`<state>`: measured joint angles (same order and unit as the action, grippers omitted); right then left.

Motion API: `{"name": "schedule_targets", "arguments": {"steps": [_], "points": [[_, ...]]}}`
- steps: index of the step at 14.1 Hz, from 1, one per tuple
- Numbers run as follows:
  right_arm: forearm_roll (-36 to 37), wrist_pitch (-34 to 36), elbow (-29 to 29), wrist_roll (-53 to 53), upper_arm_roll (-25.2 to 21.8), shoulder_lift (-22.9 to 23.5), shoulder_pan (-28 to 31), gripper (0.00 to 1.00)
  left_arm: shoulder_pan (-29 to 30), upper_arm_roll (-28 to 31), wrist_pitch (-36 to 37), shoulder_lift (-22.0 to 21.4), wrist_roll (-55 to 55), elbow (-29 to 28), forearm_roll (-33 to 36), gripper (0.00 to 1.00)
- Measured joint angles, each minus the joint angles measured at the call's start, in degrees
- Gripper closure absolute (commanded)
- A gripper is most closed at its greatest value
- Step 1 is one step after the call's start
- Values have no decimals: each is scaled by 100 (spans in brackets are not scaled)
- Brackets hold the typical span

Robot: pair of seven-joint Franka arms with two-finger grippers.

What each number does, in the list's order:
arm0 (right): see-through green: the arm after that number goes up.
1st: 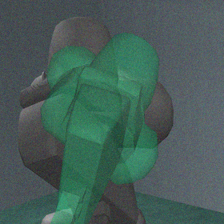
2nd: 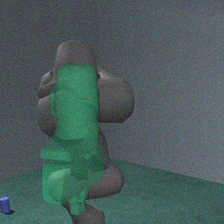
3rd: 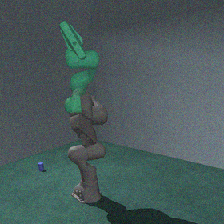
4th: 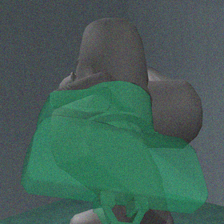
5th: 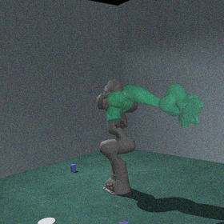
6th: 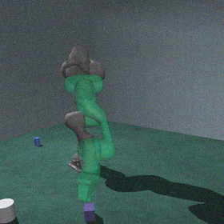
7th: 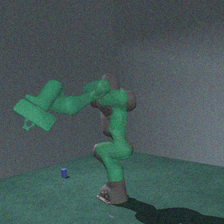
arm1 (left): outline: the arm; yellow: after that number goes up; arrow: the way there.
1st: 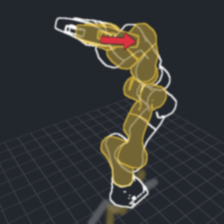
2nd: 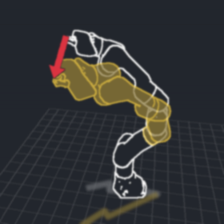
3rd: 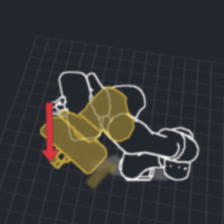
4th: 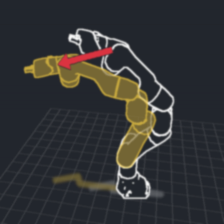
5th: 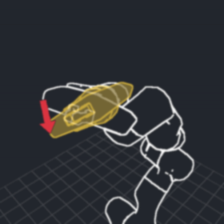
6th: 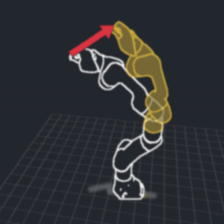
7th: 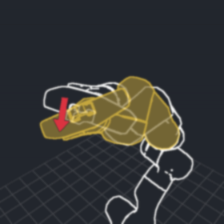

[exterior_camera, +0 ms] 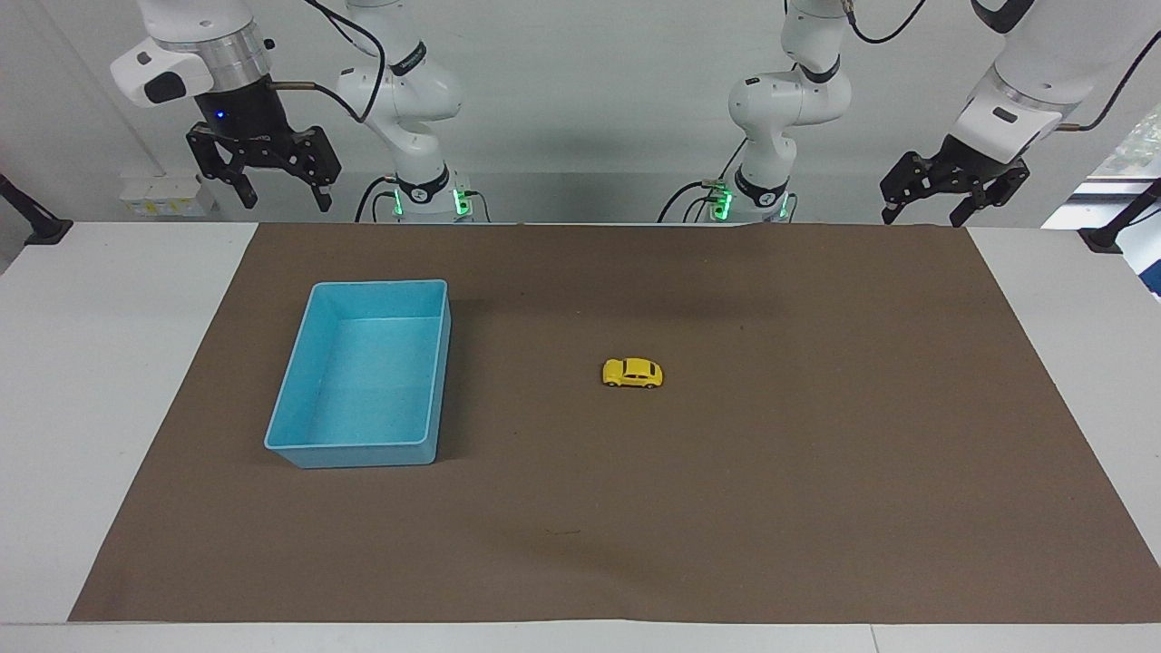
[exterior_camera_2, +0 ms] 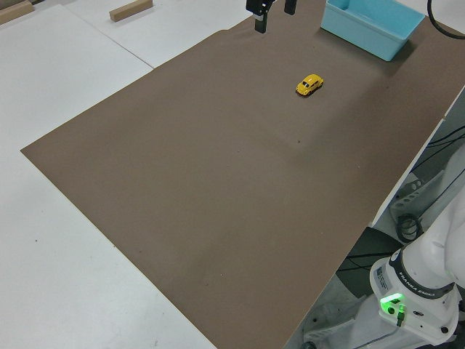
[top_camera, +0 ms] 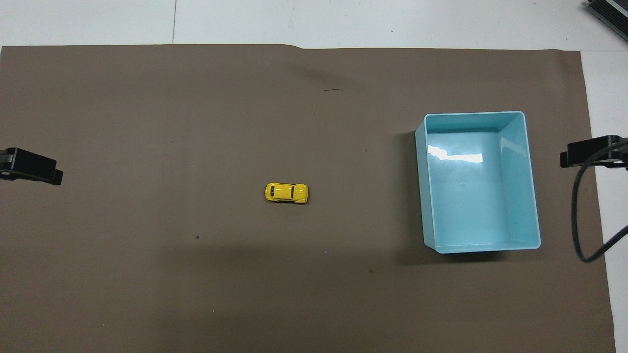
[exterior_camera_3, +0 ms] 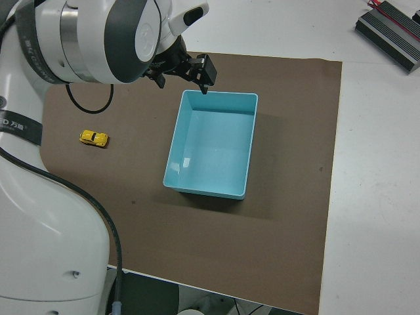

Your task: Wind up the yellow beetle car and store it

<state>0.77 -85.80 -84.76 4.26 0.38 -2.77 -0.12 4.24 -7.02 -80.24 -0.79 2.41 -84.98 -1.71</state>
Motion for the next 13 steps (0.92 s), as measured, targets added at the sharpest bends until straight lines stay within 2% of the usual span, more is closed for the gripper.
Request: {"name": "schedule_targets", "arguments": {"steps": [5, 13], "points": [[0, 0, 0, 0, 0, 0, 0, 0, 0, -10, 0, -1, 368, 0, 0, 0], [0, 0, 0, 0, 0, 0, 0, 0, 0, -14, -114, 19, 2653, -31, 0, 0]]}}
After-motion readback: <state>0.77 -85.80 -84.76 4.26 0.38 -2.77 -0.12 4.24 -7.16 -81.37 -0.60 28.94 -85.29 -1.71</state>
